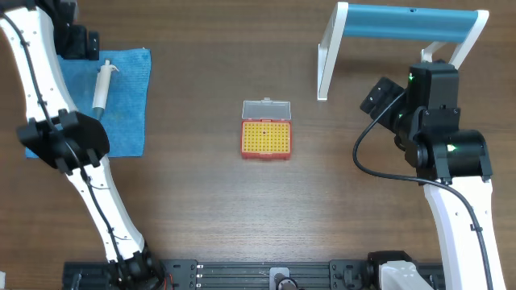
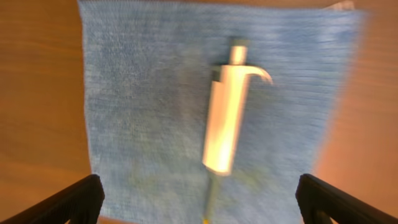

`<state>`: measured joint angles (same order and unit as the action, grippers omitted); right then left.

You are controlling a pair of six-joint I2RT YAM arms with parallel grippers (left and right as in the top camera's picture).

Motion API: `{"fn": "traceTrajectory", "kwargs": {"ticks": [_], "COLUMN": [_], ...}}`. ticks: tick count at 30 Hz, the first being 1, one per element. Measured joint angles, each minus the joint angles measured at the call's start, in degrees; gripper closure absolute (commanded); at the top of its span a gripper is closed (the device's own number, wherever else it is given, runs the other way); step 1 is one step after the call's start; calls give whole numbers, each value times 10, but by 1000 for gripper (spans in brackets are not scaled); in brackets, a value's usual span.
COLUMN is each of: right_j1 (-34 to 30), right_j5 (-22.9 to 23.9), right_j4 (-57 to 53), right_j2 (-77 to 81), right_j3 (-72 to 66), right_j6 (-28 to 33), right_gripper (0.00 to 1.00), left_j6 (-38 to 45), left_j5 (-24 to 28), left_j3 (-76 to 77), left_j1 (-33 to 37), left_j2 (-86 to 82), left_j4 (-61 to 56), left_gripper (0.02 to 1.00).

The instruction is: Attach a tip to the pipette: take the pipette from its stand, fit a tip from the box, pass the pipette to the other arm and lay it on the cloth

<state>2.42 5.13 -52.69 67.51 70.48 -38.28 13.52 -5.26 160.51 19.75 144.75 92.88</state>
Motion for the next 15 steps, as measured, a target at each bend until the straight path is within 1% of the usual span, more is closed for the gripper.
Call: {"fn": "traceTrajectory", "kwargs": {"ticks": [2, 4, 5, 6, 8, 10, 11, 13, 14, 15], "right_j1": [0, 0, 0, 0, 3, 17, 28, 43, 47, 47], "right_j5": [13, 19, 20, 23, 24, 25, 25, 24, 25, 25], "right_j4": [-1, -14, -18, -21, -22, 2, 30, 98, 134, 141], "right_j2": [0, 0, 0, 0, -17, -62, -110, -206, -287, -320], "right_j3": [0, 0, 0, 0, 0, -10, -25, -75, -128, -153], "right_j6": [31, 84, 108, 156, 211, 258, 286, 322, 336, 341], "right_gripper": [71, 71, 71, 71, 71, 71, 71, 71, 71, 69], "left_j6": [-8, -19, -26, -33, -41, -51, -59, -79, -91, -119], "left_j5": [38, 81, 94, 111, 122, 124, 124, 120, 119, 116], "left_j3": [54, 69, 70, 69, 45, -23, -95, -211, -264, -348], "left_j1": [-19, -40, -51, -75, -112, -156, -186, -236, -257, -290], "left_j2": [-40, -91, -117, -168, -249, -361, -446, -575, -631, -721], "left_j4": [40, 40, 40, 40, 37, 33, 38, 34, 40, 33], "left_gripper": [23, 23, 23, 23, 23, 23, 23, 23, 23, 23]}}
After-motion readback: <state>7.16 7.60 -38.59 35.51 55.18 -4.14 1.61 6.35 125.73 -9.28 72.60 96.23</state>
